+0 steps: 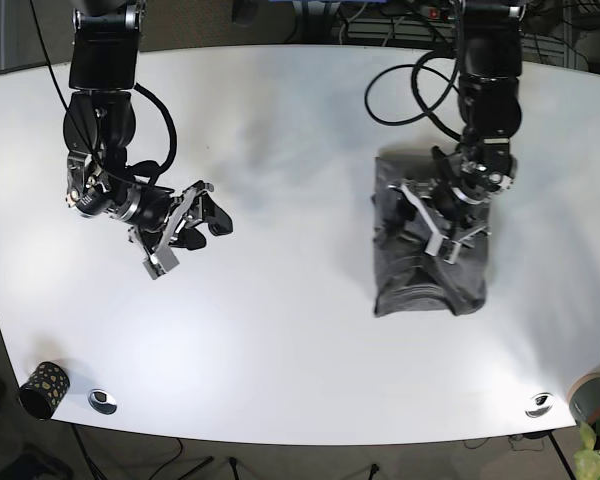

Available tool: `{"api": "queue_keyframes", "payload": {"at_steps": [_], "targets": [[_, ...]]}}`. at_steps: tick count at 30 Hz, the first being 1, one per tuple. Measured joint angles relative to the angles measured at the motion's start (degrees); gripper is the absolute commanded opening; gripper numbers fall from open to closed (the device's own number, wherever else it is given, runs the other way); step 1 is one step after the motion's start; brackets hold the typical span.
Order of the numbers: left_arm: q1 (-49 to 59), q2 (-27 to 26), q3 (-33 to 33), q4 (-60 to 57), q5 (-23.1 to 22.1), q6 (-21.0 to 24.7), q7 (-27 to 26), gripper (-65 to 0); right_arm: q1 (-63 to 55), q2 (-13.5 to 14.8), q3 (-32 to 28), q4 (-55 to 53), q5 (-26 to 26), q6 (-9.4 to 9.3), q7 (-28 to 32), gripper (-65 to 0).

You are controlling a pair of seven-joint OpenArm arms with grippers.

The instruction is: Fold the T-shirt properly

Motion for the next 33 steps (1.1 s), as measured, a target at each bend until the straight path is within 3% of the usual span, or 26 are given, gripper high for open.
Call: {"api": "queue_keyframes", "payload": {"at_steps": [9,18,24,33], "targets": [[-0.87,-12.81,-7.58,-6.25,-3.52,-7.87,1.88,-25.6,-0.28,-0.26,0.02,3.69,0.17,0.46,0.0,-30.9],[-0.17,-23.15,-17.57,-12.76,0.68,-11.72,5.29,-25.7,-0.44,-0.17,-0.02,4.02,0.02,0.44,-0.02,-30.9],[0.15,-27.63,-19.12,-18.23,0.9,-12.5,3.1,-25.7,-0.46,-0.17,-0.02,4.02,-0.04,0.46,-0.04,-30.9],[-0.04,-31.82,-19.63,-27.85,-0.15,-12.57,-4.83,-25.7,-0.44,-0.17,0.02,4.02,-0.22,0.44,-0.04,-30.9]]}}
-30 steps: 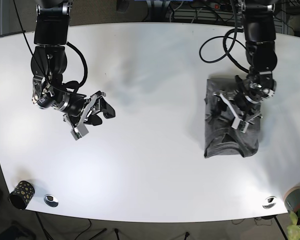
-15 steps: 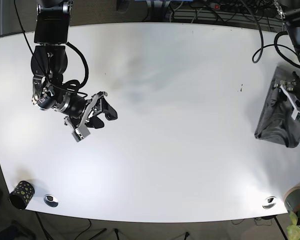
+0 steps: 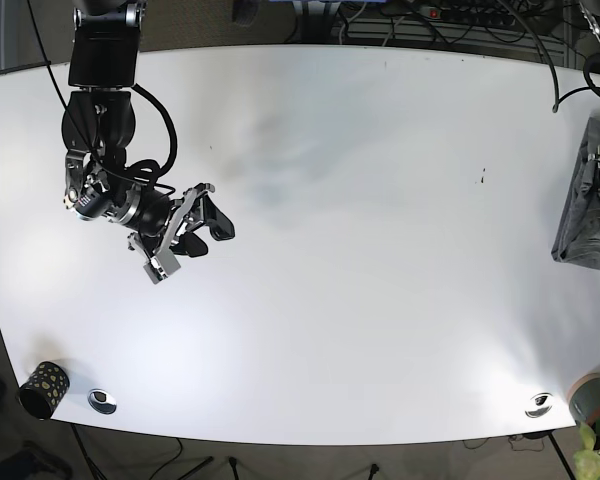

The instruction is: Fold the T-shirt properly

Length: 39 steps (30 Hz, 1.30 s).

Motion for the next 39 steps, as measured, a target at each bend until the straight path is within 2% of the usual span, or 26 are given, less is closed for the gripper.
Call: {"api": "queue_keyframes", "payload": {"at_steps": [7,15,22,27,30,33,36,39], "targets": [[1.27,-2.12,-1.57,-0.02,-4.55,0.04,3.54,-25.7,-0.02,-0.11,-0.04,0.0,0.0,0.0,0.0,-30.9],[2.64,-1.51,-1.62,14.21,-6.08,0.68,10.69,-25.7,0.04,0.17,-0.02,0.09,-0.04,-0.02,0.02,-30.9],[2.8,6.21,-1.79,30.05,-6.23,0.61,17.18,-25.7,0.39,0.33,0.07,0.09,-0.02,0.0,0.13,-30.9],[2.75,12.02,-1.79,36.79,-6.16,1.16,17.59,-25.6,0.44,0.39,0.13,0.09,-0.02,0.0,0.2,-30.9],[3.02,16.39,-1.79,39.43,-5.95,4.28,17.92,-25.4,0.39,0.35,0.13,0.09,-0.11,0.07,0.61,-30.9],[3.04,20.11,-1.36,41.88,-5.84,7.56,18.05,-25.4,0.24,0.33,0.11,0.11,-4.28,0.07,4.11,-30.9],[2.99,23.54,0.44,42.82,-5.64,11.78,13.62,-25.4,0.07,0.2,0.61,0.11,-11.56,-0.07,7.43,-30.9],[3.3,25.33,4.02,41.55,-5.62,14.01,7.37,-25.4,-0.09,-1.36,3.58,0.09,-19.21,0.07,11.47,-30.9]]}}
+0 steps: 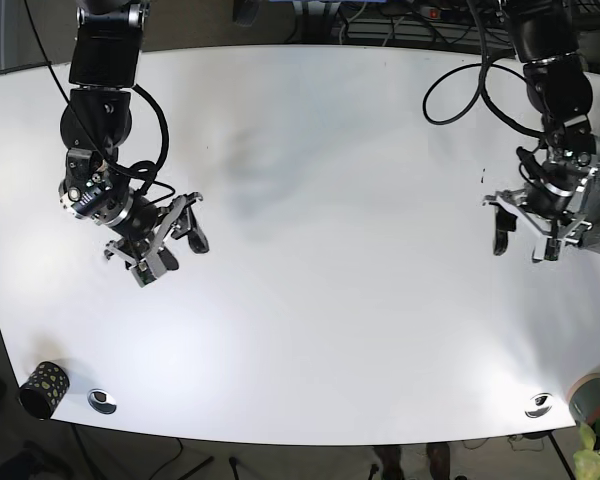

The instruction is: Fold the T-shirt properly

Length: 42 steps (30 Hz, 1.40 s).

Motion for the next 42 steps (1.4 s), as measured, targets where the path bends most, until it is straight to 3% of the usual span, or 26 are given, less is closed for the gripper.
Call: {"api": "queue_keyframes", "payload": {"at_steps": [5,9,11,13,19,22,25,28,38,42], "targets": [[1.44,0.68,8.83,-5.7,-0.22,10.12,-15.76,-25.4,0.09,-4.33,5.2,-0.63,-16.7,-0.37,13.44,-30.9],[3.26,0.5,16.22,-9.01,-0.13,18.93,-23.15,-25.4,-0.55,-5.35,6.45,-4.09,-22.86,0.15,22.6,-30.9],[4.81,0.59,19.58,-9.05,-0.48,22.91,-26.34,-25.4,-1.99,-5.44,8.24,-5.53,-22.86,0.37,28.35,-30.9],[6.38,0.79,20.9,-7.91,-0.42,24.79,-26.18,-25.4,-3.61,-5.2,9.38,-6.16,-23.34,0.2,31.8,-30.9],[14.16,3.91,20.15,0.74,1.38,26.86,-26.97,-25.4,-10.25,-3.13,9.4,-6.49,-23.06,-1.14,38.75,-30.9],[18.99,6.47,20.55,4.76,6.51,26.16,-26.82,-25.6,-13.73,-3.15,9.6,-6.05,-22.86,-3.1,38.64,-30.9],[23.71,8.39,20.79,7.74,8.28,25.29,-27.02,-25.6,-18.1,-3.04,10.67,-3.96,-20.55,-3.28,38.36,-30.9],[28.28,8.83,20.59,10.38,8.31,25.94,-26.1,-25.6,-22.99,-2.75,11.17,-0.74,-16.11,-3.65,38.88,-30.9],[43.32,8.66,20.57,20.22,5.42,26.1,-26.93,-25.6,-40.63,-3.04,11.76,11.19,-13.99,-3.65,38.77,-30.9],[49.72,8.61,20.24,23.19,5.4,26.4,-26.43,-25.6,-48.43,-3.08,11.65,13.88,-9.64,-3.45,38.75,-30.9]]}}
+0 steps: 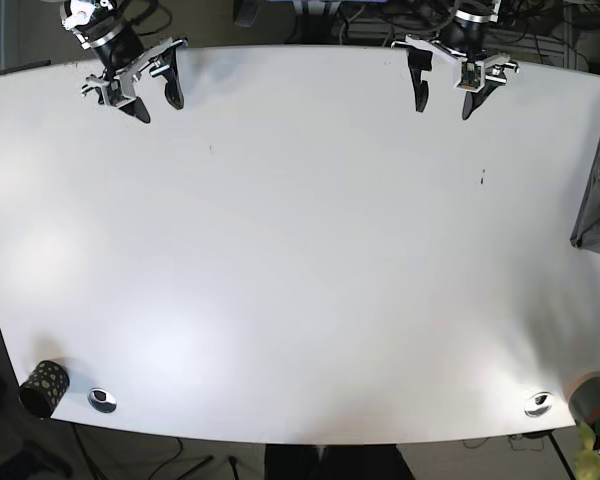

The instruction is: Fold the T-shirt properly

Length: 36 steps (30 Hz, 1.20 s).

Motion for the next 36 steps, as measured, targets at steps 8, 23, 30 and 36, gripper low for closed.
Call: {"api": "queue_keyframes", "payload": {"at_steps": [8,23,30,36], "targets": [[11.72,1.46,0.04,2.49,-0.15,0.31,-0.63,-25.8,-15.28,0.5,0.13,4.81,5.73,-0.28,-0.02,-30.9],[16.98,3.06,0.0,-2.91,-0.15,0.17,5.97,-25.6,-23.43,0.24,-0.57,-1.33,6.38,0.13,0.72,-30.9],[10.38,3.06,0.0,-15.72,-0.13,0.17,6.6,-25.6,-17.38,0.72,-3.87,-12.15,5.95,-0.2,0.87,-30.9],[3.61,2.64,0.09,-26.6,-0.15,-0.09,6.19,-25.6,-12.76,0.57,-4.66,-22.14,4.17,-0.04,0.81,-30.9]]}}
